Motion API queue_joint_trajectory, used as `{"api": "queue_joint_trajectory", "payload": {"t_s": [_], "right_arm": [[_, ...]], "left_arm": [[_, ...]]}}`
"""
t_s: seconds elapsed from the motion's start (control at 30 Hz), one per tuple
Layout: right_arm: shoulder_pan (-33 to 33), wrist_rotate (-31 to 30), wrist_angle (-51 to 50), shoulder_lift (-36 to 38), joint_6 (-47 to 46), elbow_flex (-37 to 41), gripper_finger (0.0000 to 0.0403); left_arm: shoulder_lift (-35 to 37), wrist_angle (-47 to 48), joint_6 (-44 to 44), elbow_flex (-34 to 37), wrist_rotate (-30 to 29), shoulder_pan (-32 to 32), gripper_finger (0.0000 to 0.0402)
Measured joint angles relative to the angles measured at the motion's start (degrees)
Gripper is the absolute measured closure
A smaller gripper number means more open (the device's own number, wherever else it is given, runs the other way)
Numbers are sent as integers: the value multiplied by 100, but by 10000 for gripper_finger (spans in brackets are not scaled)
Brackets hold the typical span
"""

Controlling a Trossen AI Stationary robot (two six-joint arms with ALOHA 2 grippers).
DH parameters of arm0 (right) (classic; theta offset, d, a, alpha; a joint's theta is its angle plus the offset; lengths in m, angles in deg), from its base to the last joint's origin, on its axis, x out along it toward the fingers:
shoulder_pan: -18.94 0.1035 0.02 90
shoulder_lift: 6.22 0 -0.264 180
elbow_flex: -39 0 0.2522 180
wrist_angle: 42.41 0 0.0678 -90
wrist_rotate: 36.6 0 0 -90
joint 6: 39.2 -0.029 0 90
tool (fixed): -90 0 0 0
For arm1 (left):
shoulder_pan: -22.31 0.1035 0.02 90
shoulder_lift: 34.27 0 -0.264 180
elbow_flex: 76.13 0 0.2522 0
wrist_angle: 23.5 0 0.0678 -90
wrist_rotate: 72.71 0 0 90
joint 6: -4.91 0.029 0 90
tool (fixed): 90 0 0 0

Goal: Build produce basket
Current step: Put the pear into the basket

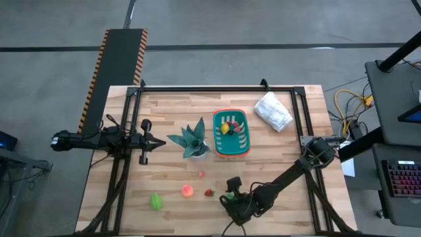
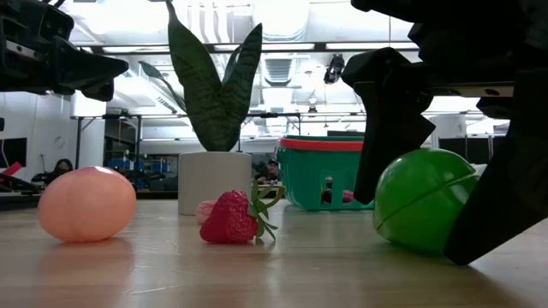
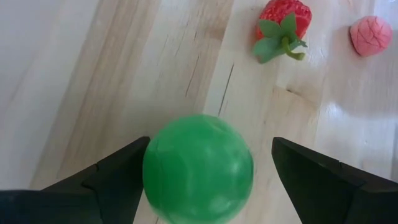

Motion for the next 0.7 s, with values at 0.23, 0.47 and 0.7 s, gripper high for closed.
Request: {"api": "queue_joint_trajectory", "payload": {"t_s": [0.23, 0.47, 0.7], "right_arm": [[0, 0, -15, 0, 0, 0, 76], [0, -1, -51, 27, 2, 0, 76], [-2, -7, -76, 52, -15, 7, 76]], "left_arm": [[-1, 2, 0, 1, 1, 0, 402], [-2, 0, 0, 2, 2, -2, 402], [0, 0, 0, 0, 1, 0, 402]]}}
